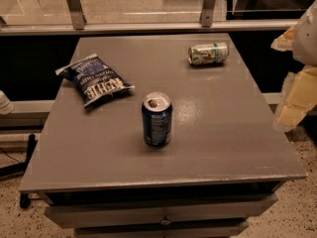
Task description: Knock pepsi can over
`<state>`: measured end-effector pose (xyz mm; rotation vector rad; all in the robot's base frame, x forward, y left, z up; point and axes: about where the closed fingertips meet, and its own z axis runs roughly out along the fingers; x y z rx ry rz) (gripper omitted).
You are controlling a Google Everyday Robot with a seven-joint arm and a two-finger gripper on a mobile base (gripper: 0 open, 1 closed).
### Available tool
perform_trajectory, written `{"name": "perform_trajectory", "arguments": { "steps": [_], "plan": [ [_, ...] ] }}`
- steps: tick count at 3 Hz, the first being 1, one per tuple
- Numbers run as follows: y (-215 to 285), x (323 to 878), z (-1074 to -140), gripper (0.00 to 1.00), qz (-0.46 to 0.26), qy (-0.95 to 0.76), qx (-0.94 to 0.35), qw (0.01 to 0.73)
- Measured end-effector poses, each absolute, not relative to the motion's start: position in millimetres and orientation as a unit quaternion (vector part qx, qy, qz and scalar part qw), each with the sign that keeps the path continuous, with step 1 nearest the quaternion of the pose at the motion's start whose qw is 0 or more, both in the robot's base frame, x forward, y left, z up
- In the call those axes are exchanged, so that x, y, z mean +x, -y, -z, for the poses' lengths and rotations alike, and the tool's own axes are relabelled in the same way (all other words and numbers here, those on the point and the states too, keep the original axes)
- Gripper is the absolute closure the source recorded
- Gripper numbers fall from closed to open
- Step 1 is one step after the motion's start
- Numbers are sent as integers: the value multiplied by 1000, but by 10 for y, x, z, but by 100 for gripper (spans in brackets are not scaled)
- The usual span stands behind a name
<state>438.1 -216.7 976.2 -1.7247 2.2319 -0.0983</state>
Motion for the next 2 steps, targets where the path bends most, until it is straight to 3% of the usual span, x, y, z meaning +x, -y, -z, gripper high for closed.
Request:
{"name": "perform_trajectory", "arguments": {
  "steps": [2],
  "plan": [
    [2015, 4321, -9632, 0, -4, -781, -598, 184]
  ]
}}
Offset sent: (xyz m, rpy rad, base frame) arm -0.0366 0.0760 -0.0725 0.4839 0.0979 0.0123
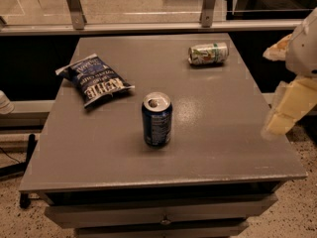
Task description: Knock pepsi can over
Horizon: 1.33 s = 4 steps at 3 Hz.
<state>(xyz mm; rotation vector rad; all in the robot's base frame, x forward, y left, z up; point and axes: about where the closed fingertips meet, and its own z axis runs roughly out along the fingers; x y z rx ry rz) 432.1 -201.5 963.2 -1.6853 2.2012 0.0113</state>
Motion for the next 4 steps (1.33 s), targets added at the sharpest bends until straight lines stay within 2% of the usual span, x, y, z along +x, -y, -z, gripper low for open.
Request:
{"name": "perform_trajectory", "arguments": {
  "steps": [2, 4],
  "plan": [
    [1418, 4056, -8690, 0, -155, -773, -549, 279],
    [390, 4241, -8423, 0, -298, -698, -493, 425]
  ]
}}
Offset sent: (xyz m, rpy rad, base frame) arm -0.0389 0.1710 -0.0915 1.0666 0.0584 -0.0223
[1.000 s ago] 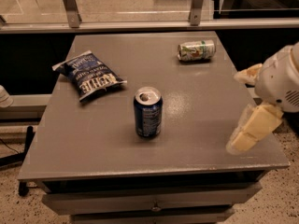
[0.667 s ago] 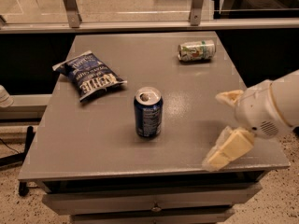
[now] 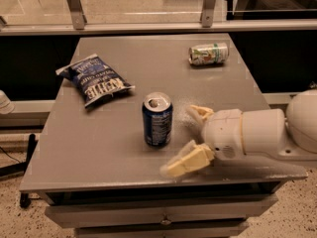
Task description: Knock pepsi can over
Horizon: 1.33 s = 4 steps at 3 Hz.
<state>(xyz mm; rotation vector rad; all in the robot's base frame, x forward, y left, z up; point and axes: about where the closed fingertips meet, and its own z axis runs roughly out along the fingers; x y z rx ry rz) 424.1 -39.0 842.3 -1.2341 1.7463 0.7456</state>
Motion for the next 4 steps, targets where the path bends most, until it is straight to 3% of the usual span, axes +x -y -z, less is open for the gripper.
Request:
{"name": "perform_trajectory", "arguments": {
  "steps": [1, 2, 4],
  "plan": [
    [0, 4496, -8698, 0, -371, -653, -435, 498],
    [-235, 4756, -8938, 14, -420, -622, -383, 539],
    [-376, 4894, -9030, 60, -455, -608, -352, 547]
  ]
}}
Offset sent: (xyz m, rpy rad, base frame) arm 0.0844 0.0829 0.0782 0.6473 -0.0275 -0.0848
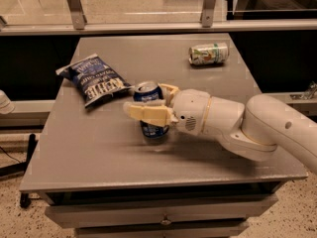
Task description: Knock pepsi can over
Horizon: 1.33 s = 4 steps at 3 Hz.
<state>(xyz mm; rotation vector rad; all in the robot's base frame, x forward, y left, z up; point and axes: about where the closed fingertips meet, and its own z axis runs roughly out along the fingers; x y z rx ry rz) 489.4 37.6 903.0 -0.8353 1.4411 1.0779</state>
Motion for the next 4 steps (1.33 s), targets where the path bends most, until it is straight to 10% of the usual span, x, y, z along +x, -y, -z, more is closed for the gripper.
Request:
{"name": "perform_trajectory", "arguments": {
  "steps": [2, 4],
  "plan": [
    [-276, 5065, -9205, 100, -419, -604, -450, 507],
    [-103, 4878, -8814, 100, -318, -580, -660, 357]
  ]
}}
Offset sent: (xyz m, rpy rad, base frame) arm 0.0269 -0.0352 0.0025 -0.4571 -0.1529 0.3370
